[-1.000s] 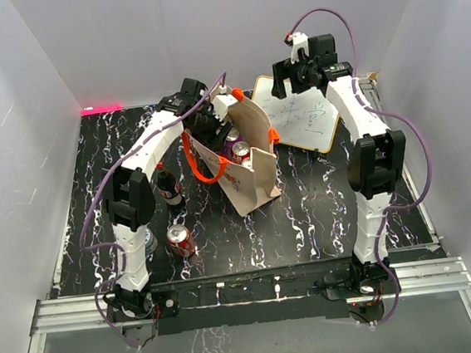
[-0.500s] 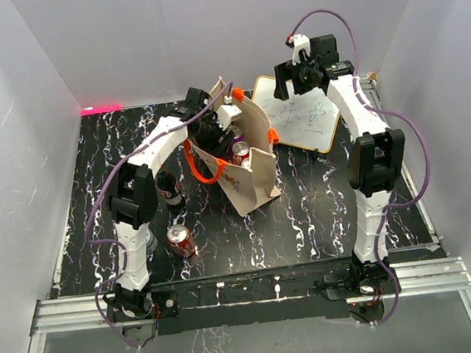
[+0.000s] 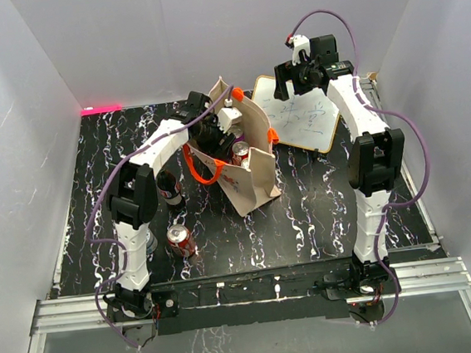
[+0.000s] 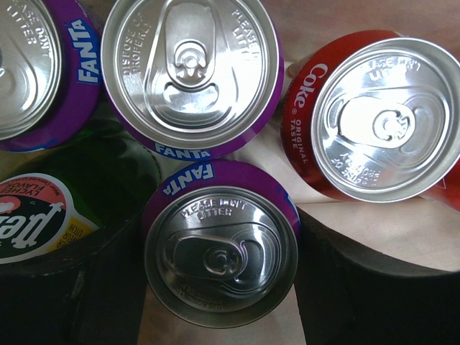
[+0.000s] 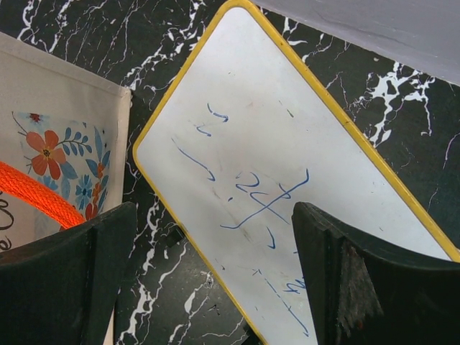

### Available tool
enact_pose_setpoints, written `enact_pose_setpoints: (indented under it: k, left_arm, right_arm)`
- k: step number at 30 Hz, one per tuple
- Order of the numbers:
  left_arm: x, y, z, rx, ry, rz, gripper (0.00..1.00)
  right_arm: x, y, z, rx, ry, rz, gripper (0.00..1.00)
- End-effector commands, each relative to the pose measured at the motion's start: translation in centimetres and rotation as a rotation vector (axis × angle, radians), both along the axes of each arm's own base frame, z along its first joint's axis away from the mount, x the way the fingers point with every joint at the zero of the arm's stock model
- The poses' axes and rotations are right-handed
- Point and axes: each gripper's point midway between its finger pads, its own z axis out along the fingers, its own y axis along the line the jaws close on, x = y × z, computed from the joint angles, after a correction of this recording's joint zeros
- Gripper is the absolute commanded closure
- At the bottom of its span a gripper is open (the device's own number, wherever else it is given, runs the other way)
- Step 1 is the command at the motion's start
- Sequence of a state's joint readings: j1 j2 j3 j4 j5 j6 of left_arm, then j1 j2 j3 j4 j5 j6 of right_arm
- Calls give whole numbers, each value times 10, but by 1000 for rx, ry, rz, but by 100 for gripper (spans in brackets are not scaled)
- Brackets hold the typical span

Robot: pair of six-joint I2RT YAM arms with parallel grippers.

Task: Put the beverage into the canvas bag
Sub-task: Place the drink in the canvas bag.

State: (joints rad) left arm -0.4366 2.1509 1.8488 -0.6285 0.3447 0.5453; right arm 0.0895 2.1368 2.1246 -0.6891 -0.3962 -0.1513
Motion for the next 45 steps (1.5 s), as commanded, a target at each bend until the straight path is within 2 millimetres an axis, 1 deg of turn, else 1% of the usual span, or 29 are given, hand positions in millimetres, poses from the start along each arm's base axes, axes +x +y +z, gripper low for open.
enact_pose_setpoints:
  k: [1, 3, 6, 10, 14, 17, 22, 27, 30, 33, 35, 39, 42, 45]
  left_arm:
    - [13, 28, 0, 78, -36, 88, 54]
    - [12, 32, -3, 93, -33, 97, 51]
    - [9, 32, -2, 90, -29, 101, 45]
    - [9, 34, 4, 91, -45, 112, 34]
    - [9, 36, 12, 90, -61, 116, 26]
    - [9, 36, 15, 89, -66, 114, 19]
    - [10, 38, 23, 88, -82, 123, 14]
    - [9, 36, 38, 66, -105, 118, 12]
    - [12, 32, 46, 42, -119, 119, 12]
    - [19, 27, 51, 19, -137, 128, 13]
    - [23, 22, 52, 0, -138, 125, 14]
    - [24, 15, 50, -27, -120, 114, 17]
    - [27, 10, 55, -56, -127, 116, 18]
    - [26, 6, 52, -73, -116, 105, 22]
  right_arm:
    - [10, 2, 29, 15, -83, 14, 7]
    - [9, 2, 30, 15, -81, 13, 7]
    - [7, 2, 29, 16, -76, 15, 7]
    - [6, 2, 29, 24, -71, 9, 8]
    - [6, 5, 30, 32, -74, 18, 8]
    - [7, 5, 33, 30, -86, 19, 8]
    - [4, 5, 33, 35, -82, 20, 8]
    - [1, 6, 34, 51, -77, 15, 8]
    - [0, 7, 35, 59, -77, 15, 8]
    - [-2, 8, 36, 62, -77, 18, 8]
    - [-3, 7, 36, 58, -76, 15, 8]
    - [-6, 5, 37, 51, -77, 13, 8]
    - [-6, 5, 36, 50, -73, 6, 8]
    - [-7, 5, 35, 58, -67, 0, 8]
